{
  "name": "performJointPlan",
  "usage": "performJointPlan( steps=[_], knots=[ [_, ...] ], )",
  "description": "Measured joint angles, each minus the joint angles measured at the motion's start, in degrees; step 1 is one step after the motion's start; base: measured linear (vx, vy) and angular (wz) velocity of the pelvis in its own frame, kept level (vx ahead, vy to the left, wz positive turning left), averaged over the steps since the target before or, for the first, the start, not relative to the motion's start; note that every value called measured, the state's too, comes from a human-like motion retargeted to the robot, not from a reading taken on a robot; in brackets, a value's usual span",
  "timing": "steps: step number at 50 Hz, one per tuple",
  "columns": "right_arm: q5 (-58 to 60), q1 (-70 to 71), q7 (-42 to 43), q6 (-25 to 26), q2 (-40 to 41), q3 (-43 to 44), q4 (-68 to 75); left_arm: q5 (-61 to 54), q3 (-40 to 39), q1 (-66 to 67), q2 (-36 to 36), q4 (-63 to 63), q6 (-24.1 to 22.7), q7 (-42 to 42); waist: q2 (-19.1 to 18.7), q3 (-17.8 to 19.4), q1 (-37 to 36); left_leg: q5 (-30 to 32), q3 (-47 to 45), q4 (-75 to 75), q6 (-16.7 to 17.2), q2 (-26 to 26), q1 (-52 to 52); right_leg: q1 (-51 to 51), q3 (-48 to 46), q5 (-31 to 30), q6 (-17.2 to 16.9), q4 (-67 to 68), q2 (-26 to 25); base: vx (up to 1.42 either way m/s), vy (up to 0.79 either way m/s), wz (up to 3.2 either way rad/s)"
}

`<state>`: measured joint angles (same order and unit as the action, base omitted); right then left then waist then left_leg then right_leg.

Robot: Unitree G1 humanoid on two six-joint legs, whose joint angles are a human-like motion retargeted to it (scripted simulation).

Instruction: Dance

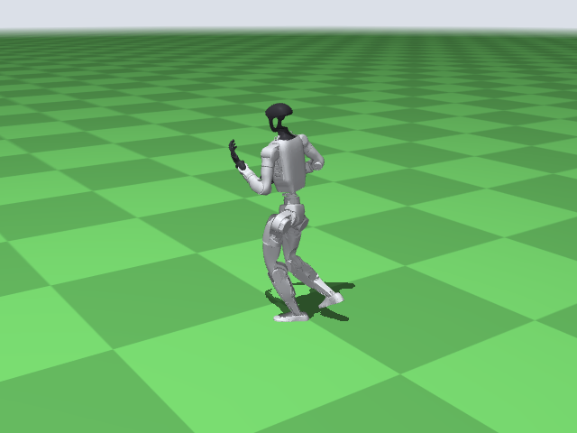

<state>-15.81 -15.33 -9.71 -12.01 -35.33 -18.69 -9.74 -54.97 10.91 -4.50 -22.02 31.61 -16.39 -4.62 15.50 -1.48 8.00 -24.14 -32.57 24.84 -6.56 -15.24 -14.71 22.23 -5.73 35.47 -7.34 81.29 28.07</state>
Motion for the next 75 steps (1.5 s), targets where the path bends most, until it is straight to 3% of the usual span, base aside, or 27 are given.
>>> performJointPlan(
  steps=[3,5,8,10,12,13,15,16,18,21,22,23,24,27,30,34,40,49,61,75],
  knots=[
    [-0.4,-1.4,-0.74,0.23,0.29,-0.14,1.19,0.25,0.11,-2.35,1.56,2.25,-0.95,-0.01,1.83,-0.44,0.71,1.95,-3.15,-0.5,-0.34,-1.13,-1.63,-2.02,1.94,0.43,-1.26,-0.84,3.44,-0.46,0.01,-0.74],
    [-1.35,-1.08,-1.27,0.14,0.81,0.14,2.25,0.32,0.47,-4.62,2.71,3.09,-1.38,0.19,1.32,-0.67,-0.11,4.83,-3.96,-6.18,-0.61,-2.11,-1.37,-2.62,3.06,1.74,-1.37,-3.55,2.66,-0.45,-0.02,-0.64],
    [-2.86,-0.5,-0.79,-0.04,1.72,-0.86,2.84,0.02,1.44,-5.33,4.41,3.28,-1.69,0.29,2.8,0.06,-0.06,7.46,-5.57,-6.06,-0.13,-2.67,-3.88,-3.41,4.85,7.07,-1.22,-7.41,3.63,-0.51,-0.11,-0.3],
    [-5.04,2.28,0.02,-0.6,2.45,-1.87,3.6,-1.06,2.45,-6.19,5.03,1.92,-1.75,0.19,0.52,0.76,-1.62,9.54,-4.24,-9.92,0.69,-0.84,-5.46,-2.24,4.28,11.1,0.82,-11.86,-0.34,-0.49,-0.13,-0.52],
    [-7.08,4.74,0.73,-1.07,3.13,-2.91,3.32,-1.98,3.77,-4.76,5.82,-0.31,-1.23,-0.29,-1.43,1.57,-2.82,12.06,1.44,-12.33,4.18,1.23,-8.8,0.62,4.35,12.52,2.26,-14.28,-3.15,-0.55,-0.19,-0.47],
    [-8.04,5.63,1.12,-1.31,3.6,-3.35,2.87,-2.41,4.61,-3.28,6.25,-1.54,-0.69,-0.46,-1.17,2.4,-2.88,11.84,4.28,-12.38,5.42,1.08,-10.3,1.76,4.84,13.2,2.32,-14.3,-2.78,-0.53,-0.21,-0.2],
    [-11.46,8.62,2.33,-1.63,4.66,-4.32,2.06,-3.84,5.89,-0.74,6.38,-5.8,0.6,-1.84,-3.91,2.25,-3.86,10.96,7.68,-13.18,6.51,4.23,-12.92,4.99,3.89,12.3,3.37,-16.46,-6.96,-0.45,-0.19,-0.02],
    [-12.35,9.27,2.69,-1.85,5.15,-4.44,1.43,-3.97,6.71,1.21,6.68,-7.69,1.32,-1.76,-3.2,2.88,-3.53,10.39,8.1,-10.87,6.11,3.55,-13.62,5.89,4.29,12.11,3.06,-15.84,-5.69,-0.42,-0.19,0.38],
    [-14.63,10.64,3.58,-2.23,6.18,-4.71,-0.01,-3.95,8.1,4.99,6.73,-12.09,2.76,-1.68,-1.8,3.83,-3.0,7.6,9.05,-3.37,4.76,2.75,-14.86,7.31,5.25,11.53,2.63,-14.84,-3.79,-0.38,-0.18,0.55],
    [-18.63,12.64,5.45,-2.58,7.89,-5.17,-2.65,-2.89,8.5,9.79,5.26,-20.57,4.4,-2.11,-2.35,5.49,-4.15,-3.15,10.95,21.63,2.57,7.86,-17.22,6.6,5.43,10.51,3.49,-14.37,-7.05,-0.28,-0.14,-0.19],
    [-19.39,13.24,6.17,-2.69,8.48,-5.06,-3.54,-2.25,8.28,10.99,4.76,-23.49,4.71,-2.29,-4.68,6.28,-5.67,-7.18,12.43,30.68,2.47,12.21,-17.45,5.71,4.63,9.68,4.49,-15.1,-11.17,-0.27,-0.13,-1.46],
    [-19.82,13.9,7.07,-2.73,8.99,-4.73,-4.51,-1.32,7.9,11.67,4.31,-26.73,4.84,-2.65,-9.83,7.21,-8.78,-11.8,15.12,39.68,3.23,19.92,-17.11,3.94,2.82,7.76,6.37,-17.87,-19.22,-0.25,-0.13,-1.72],
    [-20.05,14.34,7.77,-2.89,9.3,-4.18,-5.26,-0.46,7.64,12.53,4.11,-29.34,5.08,-2.69,-12.77,7.46,-10.37,-14.04,16.75,44.28,3.73,23.84,-15.83,3.23,1.84,6.36,7.46,-19.67,-23.7,-0.25,-0.13,-1.54],
    [-20.26,15.19,9.55,-3.75,10.04,-2.28,-6.9,1.56,7.01,15.04,4.0,-35.87,5.84,-2.22,-16.8,6.97,-11.57,-16.02,18.93,46.96,4.98,27.54,-9.64,2.85,0.23,3.54,8.87,-23.2,-29.42,-0.23,-0.11,-0.42],
    [-20.75,15.77,11.02,-4.61,10.9,-0.65,-7.79,2.38,6.51,16.6,4.31,-41.53,6.04,-1.86,-18.57,6.29,-10.98,-17.07,19.59,41.83,6.33,27.25,-3.19,2.86,-1.32,1.64,9.25,-25.58,-31.35,-0.2,-0.05,0.13],
    [-21.19,16.67,12.65,-5.66,12.08,0.82,-8.04,2.65,6.14,16.85,5.23,-46.76,5.53,-0.81,-17.79,5.47,-9.33,-18.72,19.17,29.64,6.69,22.99,1.85,4.57,-2.55,0.48,8.47,-26.4,-29.27,-0.18,0.02,0.44],
    [-20.77,19.16,13.82,-6.39,13.13,1.05,-6.34,3.38,5.36,14.54,6.72,-50.63,3.85,1.48,-13.2,4.45,-7.04,-17.05,17.19,14.65,5.04,15.36,3.06,10.6,-1.8,-0.28,6.44,-24.04,-22.67,-0.2,0.07,0.51],
    [-21.58,21.66,10.91,-5.12,12.14,-1.79,-2.3,3.94,3.23,13.08,7.56,-50.62,2.91,1.72,-8.34,4.59,-6.09,-12.32,17.28,7.46,4.45,9.41,1.93,13.37,2.56,2.11,5.16,-20.82,-19.27,-0.15,0.05,0.27],
    [-24.06,23.1,7.36,-3.39,12.18,-4.25,1.95,2.29,1.5,12.54,8.89,-49.99,3.62,-1.0,-5.92,5.82,-6.0,-10.97,16.89,8.42,4.71,8.18,1.6,11.59,3.52,2.96,5.77,-20.17,-18.31,-0.06,0.0,0.05],
    [-26.42,21.61,2.9,-1.8,11.13,-4.89,4.91,-2.69,-1.13,9.06,8.61,-40.41,3.4,-8.06,-8.88,5.58,-4.81,-12.13,19.51,14.46,5.48,10.2,-3.69,12.7,1.4,1.05,6.99,-18.29,-19.45,-0.04,0.02,0.27]
  ],
)
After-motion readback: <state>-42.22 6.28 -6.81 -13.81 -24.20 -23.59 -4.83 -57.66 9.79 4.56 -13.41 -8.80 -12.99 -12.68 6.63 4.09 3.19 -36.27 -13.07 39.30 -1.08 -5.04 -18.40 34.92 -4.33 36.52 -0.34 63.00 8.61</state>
